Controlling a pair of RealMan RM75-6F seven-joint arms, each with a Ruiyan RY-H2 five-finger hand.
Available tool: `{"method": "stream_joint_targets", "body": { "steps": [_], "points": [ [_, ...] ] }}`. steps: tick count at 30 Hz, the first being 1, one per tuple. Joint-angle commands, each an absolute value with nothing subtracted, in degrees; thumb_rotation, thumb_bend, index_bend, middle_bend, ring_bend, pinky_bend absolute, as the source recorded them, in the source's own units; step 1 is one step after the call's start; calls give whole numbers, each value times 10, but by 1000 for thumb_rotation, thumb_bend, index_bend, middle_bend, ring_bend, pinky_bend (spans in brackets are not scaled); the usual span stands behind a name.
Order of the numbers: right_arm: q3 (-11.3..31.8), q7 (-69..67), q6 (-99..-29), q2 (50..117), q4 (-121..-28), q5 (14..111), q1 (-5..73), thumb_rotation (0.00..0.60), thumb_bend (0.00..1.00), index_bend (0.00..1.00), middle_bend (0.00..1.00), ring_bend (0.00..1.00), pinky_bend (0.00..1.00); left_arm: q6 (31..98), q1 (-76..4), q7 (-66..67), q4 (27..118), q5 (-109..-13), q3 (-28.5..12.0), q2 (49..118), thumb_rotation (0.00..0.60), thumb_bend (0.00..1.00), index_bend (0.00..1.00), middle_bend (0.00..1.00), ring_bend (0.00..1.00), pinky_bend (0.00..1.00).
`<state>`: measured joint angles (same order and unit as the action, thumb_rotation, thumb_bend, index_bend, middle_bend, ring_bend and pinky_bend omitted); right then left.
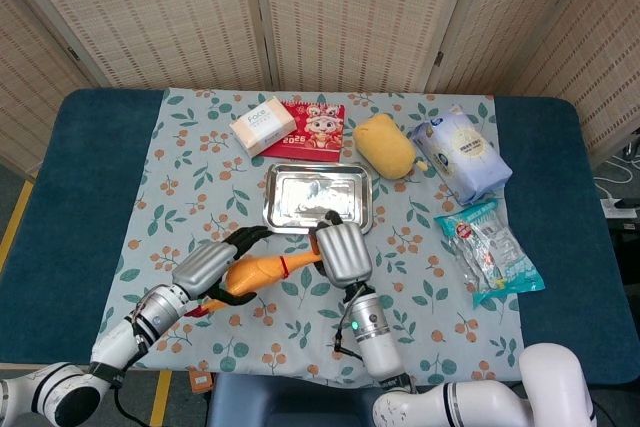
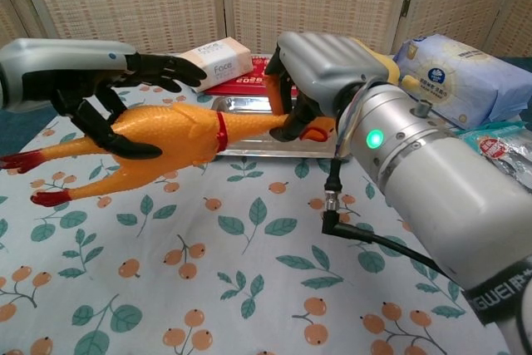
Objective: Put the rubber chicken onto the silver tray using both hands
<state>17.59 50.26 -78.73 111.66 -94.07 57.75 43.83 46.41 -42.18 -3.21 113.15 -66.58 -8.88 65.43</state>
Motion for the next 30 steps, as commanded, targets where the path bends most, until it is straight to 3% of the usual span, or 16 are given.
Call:
{"method": "stream_joint_targets", "body": {
  "steps": [1, 10, 15, 22, 30],
  "points": [
    [176, 499, -784, 1116, -934, 570, 435, 600, 367, 929, 705, 826, 1000, 406, -419, -152, 1149, -699, -106, 609, 600, 264, 0, 0, 0, 1],
    [184, 494, -786, 1107, -922, 568, 431, 600, 367, 929, 705, 826, 1000, 412, -407, -257, 1113, -752, -115, 611, 600, 260, 0, 0, 0, 0],
    [197, 486, -782, 1099, -911, 554, 429, 600, 367, 929, 705, 826, 1000, 447, -394, -302, 1089, -771, -126, 608, 600, 264, 0, 0, 0, 0],
    [209, 481, -776, 1093, -891, 546, 432, 600, 367, 929, 705, 825, 1000, 475, -387, -291, 1055, -767, -129, 612, 600, 267, 0, 0, 0, 0],
    [224, 464, -752, 1120, -785, 538, 458, 600, 368, 929, 705, 826, 1000, 505, -370, -251, 999, -756, -111, 632, 600, 268, 0, 0, 0, 0]
  ]
}}
